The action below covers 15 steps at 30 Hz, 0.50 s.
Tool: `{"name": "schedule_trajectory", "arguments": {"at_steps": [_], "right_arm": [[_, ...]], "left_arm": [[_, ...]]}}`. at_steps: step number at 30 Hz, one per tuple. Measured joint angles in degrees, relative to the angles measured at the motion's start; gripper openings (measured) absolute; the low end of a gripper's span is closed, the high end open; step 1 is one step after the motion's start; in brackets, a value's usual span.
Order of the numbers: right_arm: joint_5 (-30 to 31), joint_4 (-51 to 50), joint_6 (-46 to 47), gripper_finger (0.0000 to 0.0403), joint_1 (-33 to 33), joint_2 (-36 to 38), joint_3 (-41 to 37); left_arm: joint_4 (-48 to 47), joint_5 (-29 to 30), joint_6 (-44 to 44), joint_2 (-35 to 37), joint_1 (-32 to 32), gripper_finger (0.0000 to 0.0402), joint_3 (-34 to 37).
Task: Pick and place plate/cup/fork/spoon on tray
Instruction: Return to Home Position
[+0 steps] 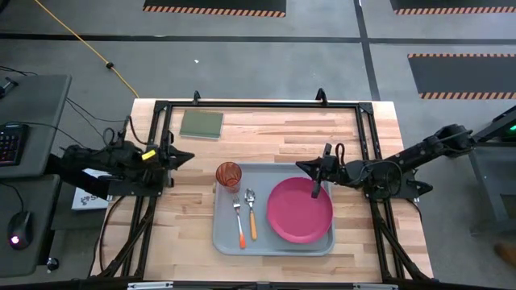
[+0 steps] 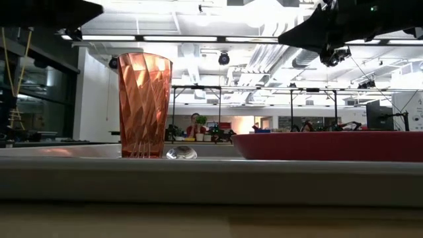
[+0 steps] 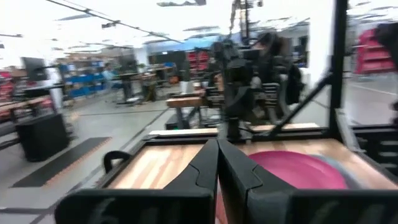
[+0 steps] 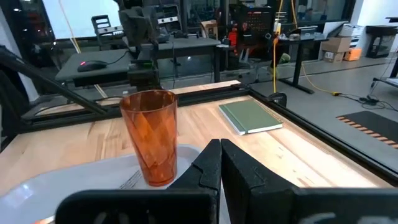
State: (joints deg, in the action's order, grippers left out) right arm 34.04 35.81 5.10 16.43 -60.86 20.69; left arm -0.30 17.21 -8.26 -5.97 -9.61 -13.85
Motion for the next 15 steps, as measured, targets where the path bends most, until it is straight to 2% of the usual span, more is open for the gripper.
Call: {"name": "schedule_trajectory", "arguments": {"at_steps": [6, 8, 12, 15], "right_arm": [[0.0, -0.13, -0.17, 0.0, 0.14, -0.24, 0.0], [0.0, -0.07, -0.19, 0.0, 0.07, -0.24, 0.0], [0.0, -0.05, -0.29, 0.0, 0.07, -0.24, 0.0], [0.0, -0.04, -1.1, 0.0, 0.07, -0.24, 0.0]], "left_arm": [[-6.79, -9.08, 0.14, 4.86, 0.0, 0.0, 0.17], [-5.26, -10.51, -0.15, 5.21, -0.02, 0.0, 2.06], [-0.71, -9.44, -1.85, 5.7, 0.78, 0.0, 7.43], [2.02, -11.8, -2.64, 5.76, 1.99, 0.0, 7.99]]}}
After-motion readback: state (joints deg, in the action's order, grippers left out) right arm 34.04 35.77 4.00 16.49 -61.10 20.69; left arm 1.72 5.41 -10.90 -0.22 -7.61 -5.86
